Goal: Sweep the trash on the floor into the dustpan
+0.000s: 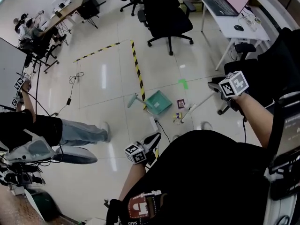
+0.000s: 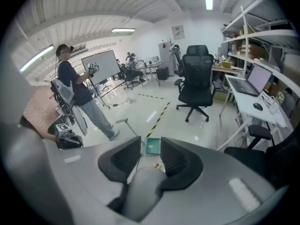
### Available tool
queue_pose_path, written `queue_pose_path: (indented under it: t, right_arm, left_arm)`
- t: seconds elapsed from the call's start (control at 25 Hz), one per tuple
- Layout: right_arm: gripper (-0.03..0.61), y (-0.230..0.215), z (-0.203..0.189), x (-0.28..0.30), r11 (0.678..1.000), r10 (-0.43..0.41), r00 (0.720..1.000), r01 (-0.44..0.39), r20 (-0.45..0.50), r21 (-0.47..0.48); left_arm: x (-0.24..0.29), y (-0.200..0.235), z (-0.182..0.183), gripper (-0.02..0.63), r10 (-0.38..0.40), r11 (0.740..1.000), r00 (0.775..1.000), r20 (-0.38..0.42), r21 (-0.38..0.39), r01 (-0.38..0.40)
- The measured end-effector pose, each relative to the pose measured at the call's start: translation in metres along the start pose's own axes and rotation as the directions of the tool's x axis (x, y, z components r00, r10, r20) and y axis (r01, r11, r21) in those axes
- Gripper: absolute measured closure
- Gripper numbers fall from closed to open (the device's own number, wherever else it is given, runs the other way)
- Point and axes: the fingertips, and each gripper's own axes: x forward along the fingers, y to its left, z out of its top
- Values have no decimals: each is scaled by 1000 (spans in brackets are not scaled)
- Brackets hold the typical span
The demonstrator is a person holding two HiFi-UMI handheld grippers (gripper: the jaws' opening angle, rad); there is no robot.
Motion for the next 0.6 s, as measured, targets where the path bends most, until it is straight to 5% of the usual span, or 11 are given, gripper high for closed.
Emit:
queue_pose_path:
  t: [0.28,0.6]
  right_arm:
    - [448,-34,69,60,984,133,991,-132,-2,-118]
    - [448,-81,105,139,940,258,959,-277,-117,-198]
  left_arm:
    - [6,12,0,614,203,978,978,40,-60,-200]
    - [62,-3,4,614,431,896,891,143,-181,-405]
